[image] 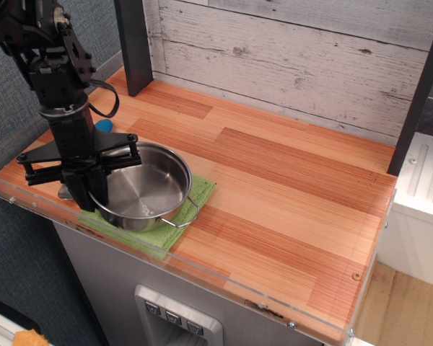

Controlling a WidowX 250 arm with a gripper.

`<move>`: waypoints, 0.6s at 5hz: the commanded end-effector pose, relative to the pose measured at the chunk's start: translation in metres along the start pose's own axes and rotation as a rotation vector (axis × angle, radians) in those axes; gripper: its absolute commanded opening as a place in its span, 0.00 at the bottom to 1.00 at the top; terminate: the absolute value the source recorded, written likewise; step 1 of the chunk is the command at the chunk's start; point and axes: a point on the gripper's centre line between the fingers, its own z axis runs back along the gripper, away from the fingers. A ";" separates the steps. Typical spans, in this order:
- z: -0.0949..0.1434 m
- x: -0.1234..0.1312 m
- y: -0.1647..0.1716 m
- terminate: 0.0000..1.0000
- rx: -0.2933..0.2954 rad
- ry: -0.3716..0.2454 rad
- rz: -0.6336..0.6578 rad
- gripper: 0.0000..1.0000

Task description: Place the silver pot on the green cloth.

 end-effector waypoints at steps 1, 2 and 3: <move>0.008 0.006 0.002 0.00 0.013 -0.010 -0.008 1.00; 0.013 0.005 0.003 0.00 0.026 -0.024 -0.005 1.00; 0.023 0.007 0.002 0.00 0.051 -0.061 -0.020 1.00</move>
